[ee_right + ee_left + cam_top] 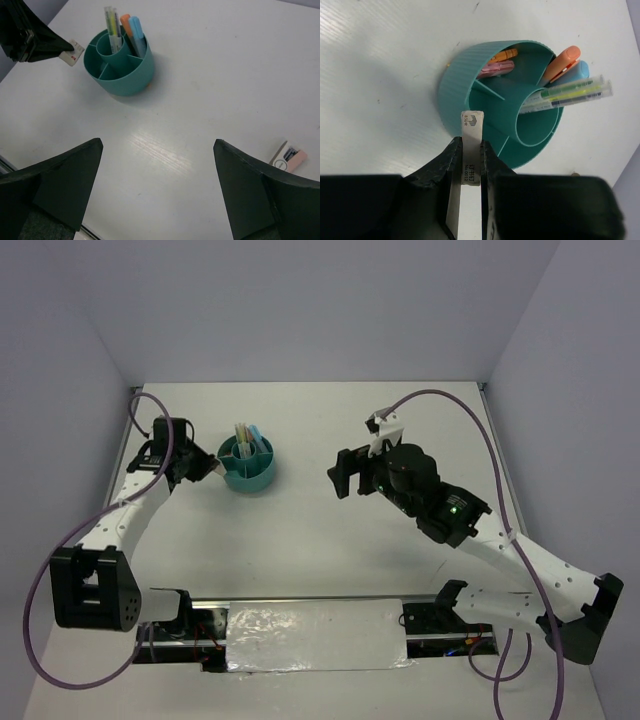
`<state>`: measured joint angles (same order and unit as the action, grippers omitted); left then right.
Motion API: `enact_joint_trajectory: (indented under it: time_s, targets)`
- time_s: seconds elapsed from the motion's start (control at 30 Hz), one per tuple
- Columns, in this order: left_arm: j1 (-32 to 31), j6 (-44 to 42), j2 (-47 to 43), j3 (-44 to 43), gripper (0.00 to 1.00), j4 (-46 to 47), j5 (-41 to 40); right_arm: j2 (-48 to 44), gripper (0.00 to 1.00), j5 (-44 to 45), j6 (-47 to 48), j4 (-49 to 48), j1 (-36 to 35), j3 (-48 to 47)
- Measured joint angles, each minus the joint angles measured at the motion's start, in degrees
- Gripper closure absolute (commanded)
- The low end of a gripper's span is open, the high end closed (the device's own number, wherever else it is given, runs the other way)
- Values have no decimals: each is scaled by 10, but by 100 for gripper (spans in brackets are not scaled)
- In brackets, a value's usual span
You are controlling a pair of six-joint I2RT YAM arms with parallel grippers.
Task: Sort the stationery into containers
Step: Place the stationery in the storage box.
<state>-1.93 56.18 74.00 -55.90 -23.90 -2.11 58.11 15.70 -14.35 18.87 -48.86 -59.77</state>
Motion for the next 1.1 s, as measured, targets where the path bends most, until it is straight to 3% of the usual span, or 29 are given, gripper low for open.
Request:
enact_joint_trajectory:
  time_s: [0.3,0.37,0.4,0.47,0.5,0.6,0.9,1.07,1.1]
  targets:
    - [0,34,47,14,96,78,25,-28,0,1,1,31,12,13]
    - [-1,39,47,15,86,87,26,-29,0,0,2,32,13,13]
    - [-1,40,47,15,73,90,26,-29,0,-1,3,32,13,13]
    - [-1,38,48,15,60,95,28,-29,0,-3,3,32,14,13]
    - [-1,40,49,16,48,97,30,-29,0,-4,3,32,16,14]
    - [-1,40,50,21,34,104,37,-26,0,-15,3,32,28,14]
    - [-1,38,46,21,21,92,57,44,0,-42,-37,56,95,3]
    - [-10,5,23,-35,13,38,78,183,0,-24,-110,134,182,-50]
    - [-14,-8,18,-53,1,32,90,212,0,-17,-122,146,197,-56]
